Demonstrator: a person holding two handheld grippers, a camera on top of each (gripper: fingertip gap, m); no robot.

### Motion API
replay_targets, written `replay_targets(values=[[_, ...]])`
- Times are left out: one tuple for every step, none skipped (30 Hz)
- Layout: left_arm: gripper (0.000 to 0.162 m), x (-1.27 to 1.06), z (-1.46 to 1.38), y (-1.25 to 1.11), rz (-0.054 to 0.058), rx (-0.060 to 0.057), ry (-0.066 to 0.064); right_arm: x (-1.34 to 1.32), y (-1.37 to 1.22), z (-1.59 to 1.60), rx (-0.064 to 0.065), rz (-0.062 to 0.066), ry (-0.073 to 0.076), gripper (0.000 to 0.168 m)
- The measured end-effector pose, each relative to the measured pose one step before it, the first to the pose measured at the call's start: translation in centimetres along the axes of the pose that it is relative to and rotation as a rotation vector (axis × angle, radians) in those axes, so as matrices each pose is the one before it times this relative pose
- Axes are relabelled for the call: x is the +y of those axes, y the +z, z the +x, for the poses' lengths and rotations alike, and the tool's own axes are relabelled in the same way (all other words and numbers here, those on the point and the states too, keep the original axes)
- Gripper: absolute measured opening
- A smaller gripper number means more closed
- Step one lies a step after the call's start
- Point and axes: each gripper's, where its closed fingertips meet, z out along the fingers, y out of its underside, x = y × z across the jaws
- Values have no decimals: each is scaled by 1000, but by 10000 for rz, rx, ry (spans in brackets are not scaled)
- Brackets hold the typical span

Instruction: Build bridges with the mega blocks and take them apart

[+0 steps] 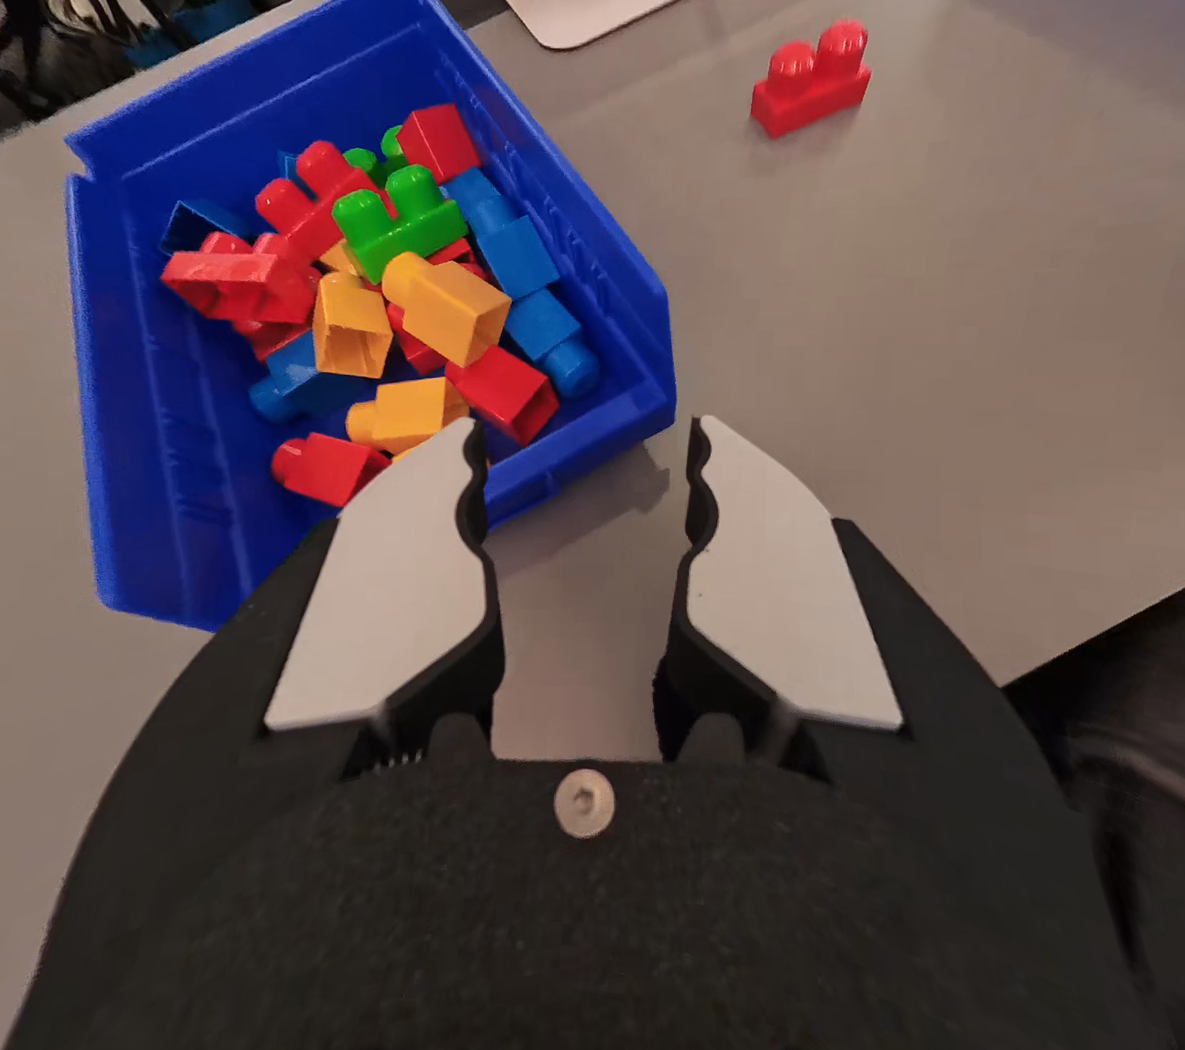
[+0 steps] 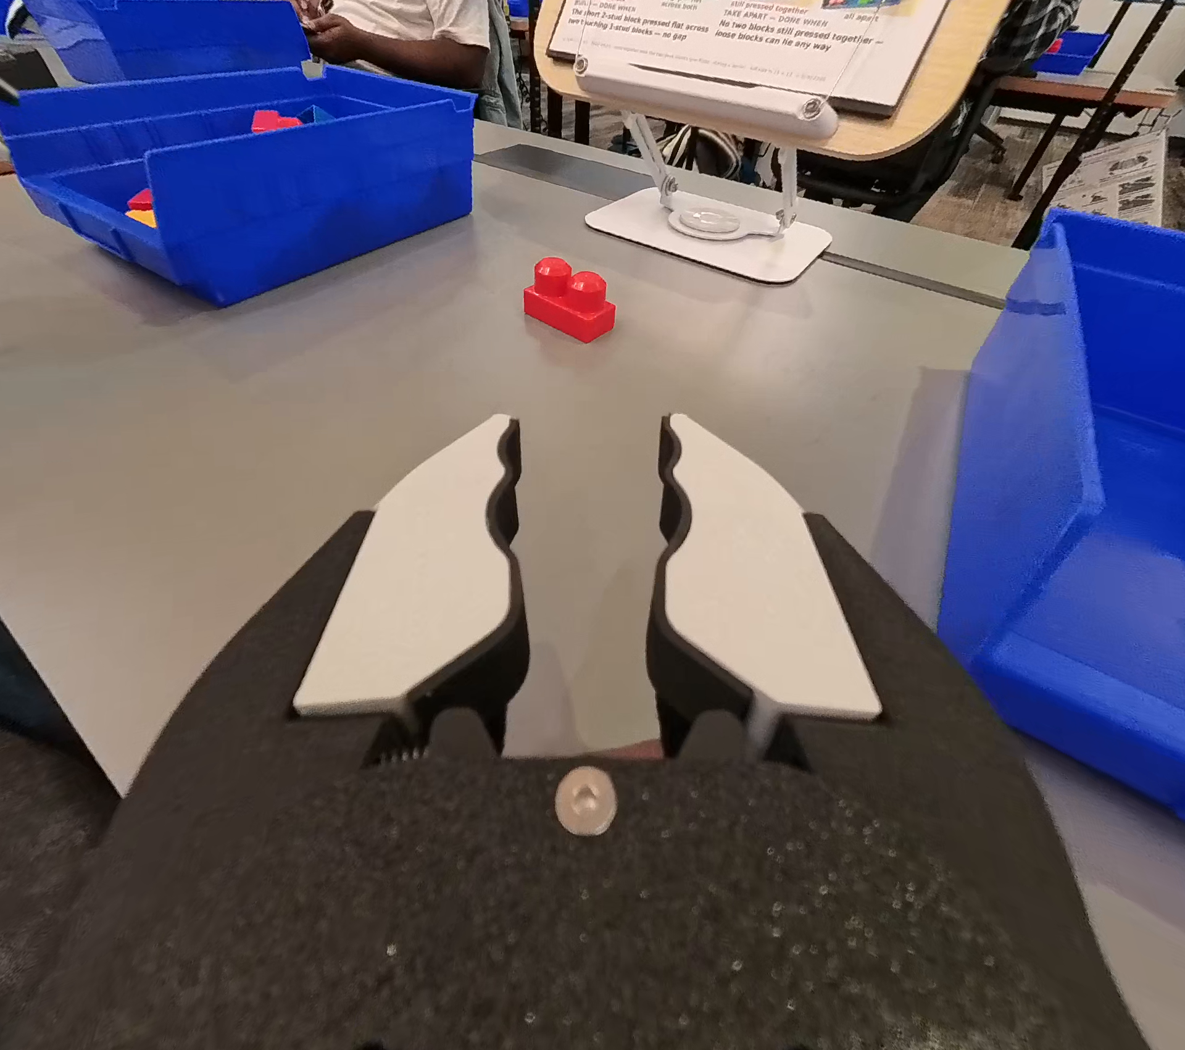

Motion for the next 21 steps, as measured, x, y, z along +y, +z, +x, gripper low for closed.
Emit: replay_targets(values=[[60,-119,-207,377,-172,-32,604,116,46,-76,6,-43,-50,41],[60,-212,-480,553,-160,-73,582,106,13,-41,25,-29,-57,41],[60,-157,-578,762,-202,28,568,73,5,-4,29,-15,-48,41],[62,9,-562,994,-294,183,554,52,9,-6,21,-24,-34,41],[63,220,-720,1180,-419,209,433,24,8,29,22,-14,-24,41],[64,388,-824,1275,-548,241,295,-2,1,43,24,2,-17,41],[69,326,-863,1247,-520,230,239,21,7,59,26,-9,-1,41],[73,61,-816,1106,-317,215,216,56,25,59,18,-15,4,41],[74,-15,-668,971,-210,268,216,98,25,75,28,-34,2,41],[75,-38,-753,839,-168,179,162,119,28,79,33,-35,3,41],[78,29,-811,720,-176,111,89,139,30,80,28,-34,4,41],[84,117,-603,650,-198,199,34,164,20,90,28,-44,16,41],[86,84,-306,560,-139,306,-4,123,24,87,22,-34,43,41],[86,41,28,482,-68,403,20,32,-24,87,9,2,70,41],[83,28,233,409,-25,395,94,-11,-58,98,13,19,59,41],[68,36,216,319,-3,277,153,21,-80,126,30,13,53,41],[66,-16,157,170,28,160,188,17,-98,134,25,11,58,41],[66,-40,244,-36,-6,170,212,12,-105,95,14,5,49,40],[66,21,346,-155,-99,189,183,6,-89,98,19,6,31,40],[66,-119,148,-348,-24,-27,212,9,-57,55,5,5,22,40],[66,-285,169,-603,52,-51,214,-2,-30,0,-12,-1,9,40]])
